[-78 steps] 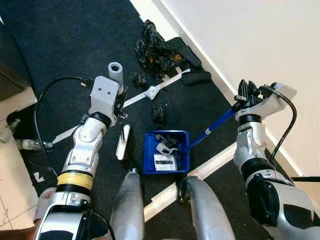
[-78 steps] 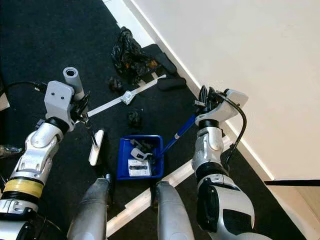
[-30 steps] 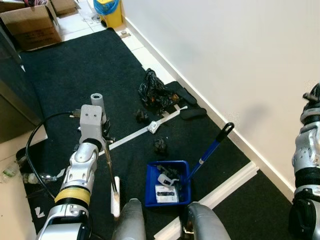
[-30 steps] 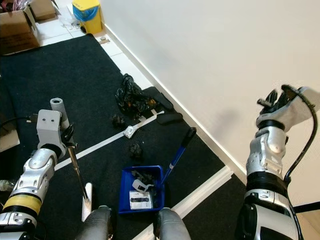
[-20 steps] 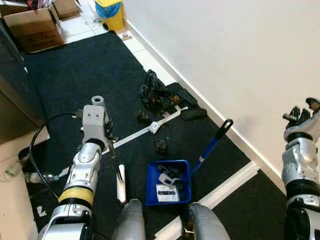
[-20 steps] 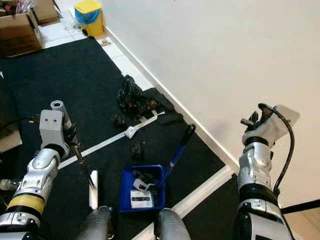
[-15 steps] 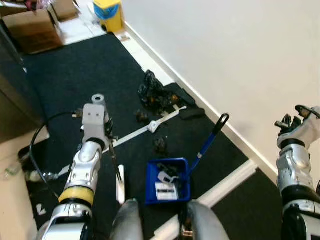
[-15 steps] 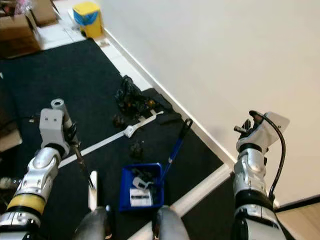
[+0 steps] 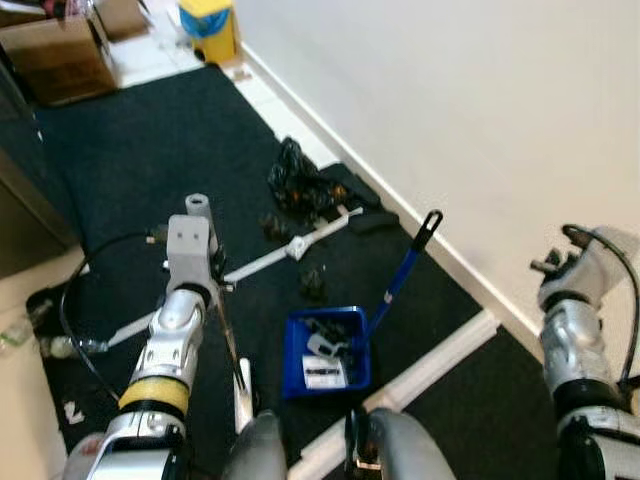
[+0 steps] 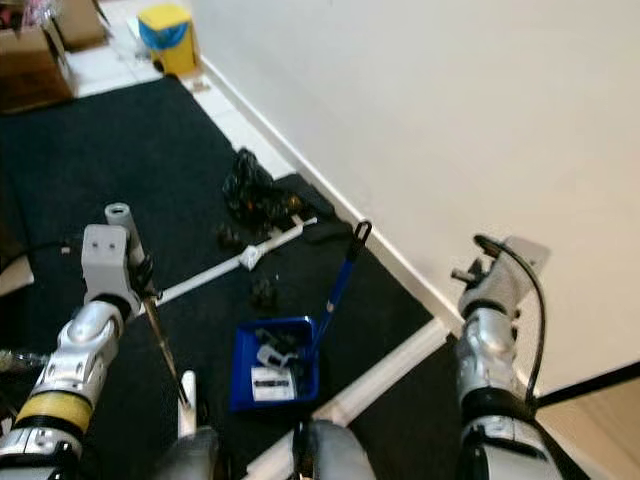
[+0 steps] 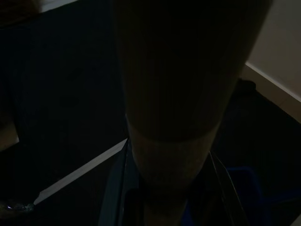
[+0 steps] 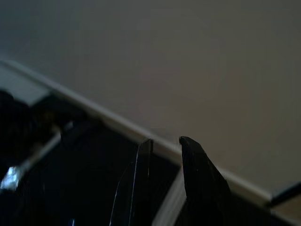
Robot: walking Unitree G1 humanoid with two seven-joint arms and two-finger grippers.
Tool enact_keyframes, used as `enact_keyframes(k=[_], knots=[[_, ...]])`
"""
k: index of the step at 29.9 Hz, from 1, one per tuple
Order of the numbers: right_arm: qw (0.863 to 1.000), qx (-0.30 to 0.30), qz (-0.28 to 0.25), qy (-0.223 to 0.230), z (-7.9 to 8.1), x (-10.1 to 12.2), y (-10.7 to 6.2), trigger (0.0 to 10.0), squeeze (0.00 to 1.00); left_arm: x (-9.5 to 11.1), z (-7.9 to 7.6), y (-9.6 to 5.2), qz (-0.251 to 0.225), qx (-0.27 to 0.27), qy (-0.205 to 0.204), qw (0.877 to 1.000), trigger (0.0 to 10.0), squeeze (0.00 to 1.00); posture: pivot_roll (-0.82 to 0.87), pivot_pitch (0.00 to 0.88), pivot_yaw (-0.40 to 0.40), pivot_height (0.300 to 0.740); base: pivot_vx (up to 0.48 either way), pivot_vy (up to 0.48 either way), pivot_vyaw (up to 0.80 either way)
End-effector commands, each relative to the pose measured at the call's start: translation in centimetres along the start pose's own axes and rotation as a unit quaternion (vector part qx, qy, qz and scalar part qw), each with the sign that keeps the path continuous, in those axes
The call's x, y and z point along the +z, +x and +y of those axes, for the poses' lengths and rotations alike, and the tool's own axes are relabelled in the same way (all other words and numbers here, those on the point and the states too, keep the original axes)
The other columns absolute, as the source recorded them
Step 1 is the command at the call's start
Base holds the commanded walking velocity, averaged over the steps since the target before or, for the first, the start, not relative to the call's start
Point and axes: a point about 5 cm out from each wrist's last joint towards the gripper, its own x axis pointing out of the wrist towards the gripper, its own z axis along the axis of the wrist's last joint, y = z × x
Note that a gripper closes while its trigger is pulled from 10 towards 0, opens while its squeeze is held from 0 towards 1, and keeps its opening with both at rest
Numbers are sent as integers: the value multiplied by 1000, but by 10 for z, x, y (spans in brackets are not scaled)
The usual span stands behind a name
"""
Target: Sweep floor
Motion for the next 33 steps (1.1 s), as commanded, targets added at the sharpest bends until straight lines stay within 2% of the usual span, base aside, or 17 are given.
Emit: enact_keyframes(k=[1,8,13,19,23,29,33], knots=[[1000,-9,12,-6,-4,-6,-2,10000,0,4,-3,3,-4,-3,8,1000,10000,0,114,40,-83,740,0,480,0],[999,-9,21,26,1,-15,-7,10000,0,7,0,1,-7,-8,30,1000,10000,0,126,40,-72,740,0,480,0],[999,-23,6,32,-1,-12,-7,10000,0,9,2,1,-10,-9,38,999,10000,0,129,41,-66,740,0,480,0],[998,-53,-34,22,-13,2,-4,10000,0,10,2,2,-4,-18,50,999,10000,0,129,41,-62,740,0,0,0],[996,-74,-57,11,-22,12,-2,10000,0,10,-1,2,-3,-20,63,998,10000,0,128,41,-62,740,0,-480,0],[989,-114,-99,-6,-40,30,0,10000,0,10,-2,3,-5,-12,47,999,10000,0,127,40,-61,740,0,-400,0],[985,-111,-128,1,-41,41,2,10000,0,10,-1,3,-2,-2,37,999,10000,0,127,40,-61,740,0,0,0]])
